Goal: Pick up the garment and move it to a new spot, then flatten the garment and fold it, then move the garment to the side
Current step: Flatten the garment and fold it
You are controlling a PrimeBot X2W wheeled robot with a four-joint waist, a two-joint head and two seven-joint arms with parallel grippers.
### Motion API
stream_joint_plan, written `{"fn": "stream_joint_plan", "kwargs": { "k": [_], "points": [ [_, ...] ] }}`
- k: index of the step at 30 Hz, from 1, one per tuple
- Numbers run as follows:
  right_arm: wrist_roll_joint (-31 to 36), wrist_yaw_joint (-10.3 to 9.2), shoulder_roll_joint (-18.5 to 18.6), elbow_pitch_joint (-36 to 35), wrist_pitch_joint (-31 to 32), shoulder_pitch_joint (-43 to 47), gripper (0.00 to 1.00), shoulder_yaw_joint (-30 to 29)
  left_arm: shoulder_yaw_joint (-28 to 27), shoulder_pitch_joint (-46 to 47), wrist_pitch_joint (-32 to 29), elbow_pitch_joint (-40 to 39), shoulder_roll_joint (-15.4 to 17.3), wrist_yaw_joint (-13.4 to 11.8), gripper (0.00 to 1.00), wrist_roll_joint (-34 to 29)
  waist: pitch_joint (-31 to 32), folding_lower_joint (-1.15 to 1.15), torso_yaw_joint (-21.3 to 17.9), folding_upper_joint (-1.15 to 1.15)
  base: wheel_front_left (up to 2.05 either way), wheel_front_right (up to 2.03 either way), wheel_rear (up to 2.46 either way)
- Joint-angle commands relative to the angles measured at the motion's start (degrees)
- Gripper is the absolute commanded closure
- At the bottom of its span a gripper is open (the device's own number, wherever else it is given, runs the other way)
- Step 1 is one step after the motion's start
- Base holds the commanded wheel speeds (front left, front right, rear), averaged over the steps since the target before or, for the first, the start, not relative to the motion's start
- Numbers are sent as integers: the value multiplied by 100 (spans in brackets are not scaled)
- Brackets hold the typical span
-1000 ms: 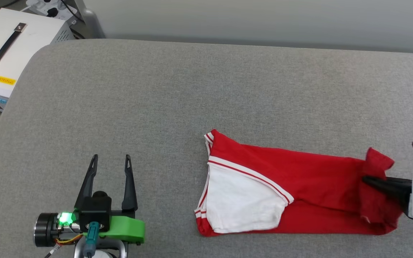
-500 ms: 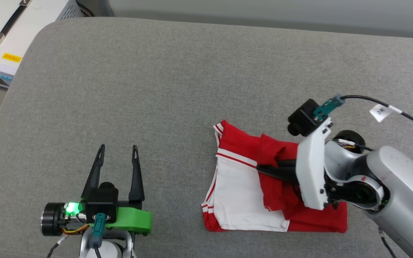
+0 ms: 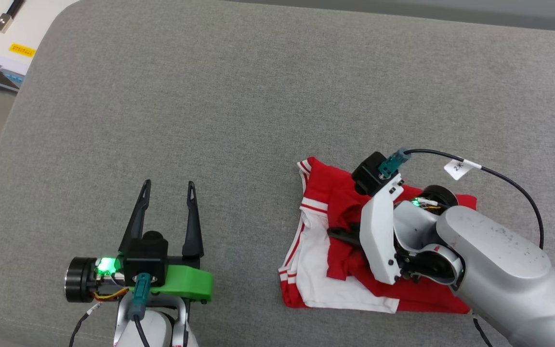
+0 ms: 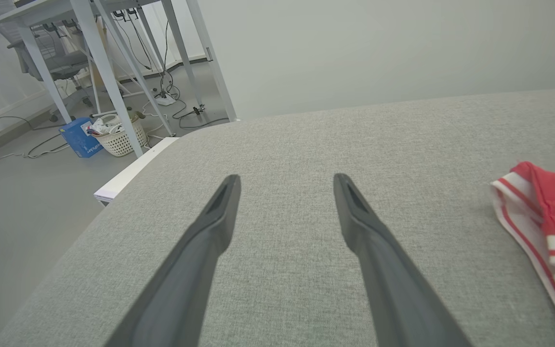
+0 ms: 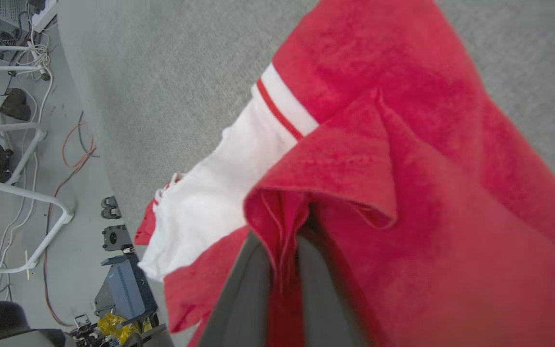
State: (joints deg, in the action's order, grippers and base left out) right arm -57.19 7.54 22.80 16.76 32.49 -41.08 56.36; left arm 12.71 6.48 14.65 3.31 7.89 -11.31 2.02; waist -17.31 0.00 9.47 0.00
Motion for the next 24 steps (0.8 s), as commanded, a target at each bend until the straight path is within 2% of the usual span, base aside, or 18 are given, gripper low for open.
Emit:
{"fn": "stream_joint_plan", "kwargs": {
  "k": [1, 2, 8, 13, 19, 24],
  "points": [
    [-16, -5, 30, 19, -203, -92, 15, 18, -34, 30, 35, 22, -27, 28, 0, -21, 73, 0, -49, 0, 0, 0, 0],
    [-62, -5, 50, -11, -345, -91, 0, -6, -47, 10, 35, 32, -26, 32, 0, -18, 106, 0, -66, 0, 0, 0, 0],
    [14, -5, 574, -616, -1467, -9, 0, -263, -154, -124, 35, 66, 22, 73, 0, -9, 430, 0, -215, 0, 0, 0, 0],
    [655, -5, 946, -775, -2809, 272, 0, -1003, -249, -263, 35, 20, 79, 83, 0, -20, 667, 0, -429, 0, 0, 0, 0],
    [1786, -5, 695, -416, -4306, 964, 0, -2370, -314, -394, 35, -27, 135, 114, 0, -26, 872, 0, -684, 0, 0, 0, 0],
    [2899, -5, 205, -445, -4708, 1717, 0, -3560, -338, -485, 35, -116, 147, 163, 0, -6, 995, 0, -841, 0, 0, 0, 0]
  ]
}}
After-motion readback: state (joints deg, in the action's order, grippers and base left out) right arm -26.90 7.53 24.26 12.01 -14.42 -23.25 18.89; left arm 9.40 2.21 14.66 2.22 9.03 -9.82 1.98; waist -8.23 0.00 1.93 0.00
